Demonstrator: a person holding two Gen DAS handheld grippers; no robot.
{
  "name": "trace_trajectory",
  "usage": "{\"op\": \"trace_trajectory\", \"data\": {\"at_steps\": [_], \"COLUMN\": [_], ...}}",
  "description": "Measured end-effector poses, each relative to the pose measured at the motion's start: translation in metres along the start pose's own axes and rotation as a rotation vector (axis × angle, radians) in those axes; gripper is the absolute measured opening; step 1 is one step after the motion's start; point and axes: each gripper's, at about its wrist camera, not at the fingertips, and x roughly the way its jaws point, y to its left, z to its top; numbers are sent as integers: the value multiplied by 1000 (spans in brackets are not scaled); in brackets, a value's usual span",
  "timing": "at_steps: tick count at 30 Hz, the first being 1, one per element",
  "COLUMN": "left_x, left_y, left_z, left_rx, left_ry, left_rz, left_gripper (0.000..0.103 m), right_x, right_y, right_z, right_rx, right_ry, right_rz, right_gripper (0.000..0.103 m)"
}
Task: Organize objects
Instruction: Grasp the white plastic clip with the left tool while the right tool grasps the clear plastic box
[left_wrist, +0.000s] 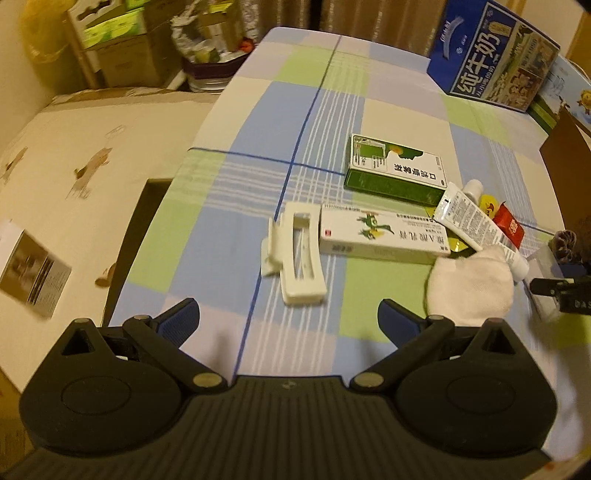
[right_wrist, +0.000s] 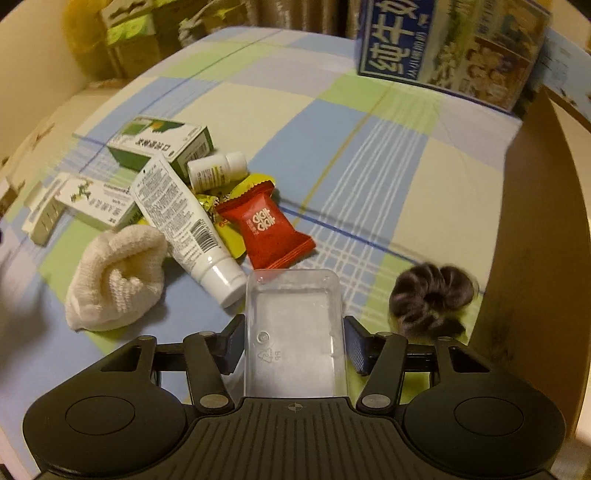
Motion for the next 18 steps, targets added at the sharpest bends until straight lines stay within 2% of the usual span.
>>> {"op": "trace_trajectory", "data": {"at_steps": [7,12,15,16,18], "left_x": [28,55,69,72,75], "left_y": [2,2,6,7,9], "left_z": [17,28,33,33,34], "left_rx": [60,92,106,111,128], "left_ry": [14,42,61,67,63], "left_rz": [-31,-27,-20,-23,-25], "left_gripper": [97,87,75,68,66], "right_x": [-22,-40,-49,-51,-54], "right_y": [-1,-11,-16,-17,-19], "right_z": [-33,-55,-65,-67,-70], "right_rx": [193,294,335,347,372], "right_ry": [-4,3,-1,0,3], "right_rz": [-56,-91,-110,-114,-120], "right_gripper": [53,53,53,53,53]}}
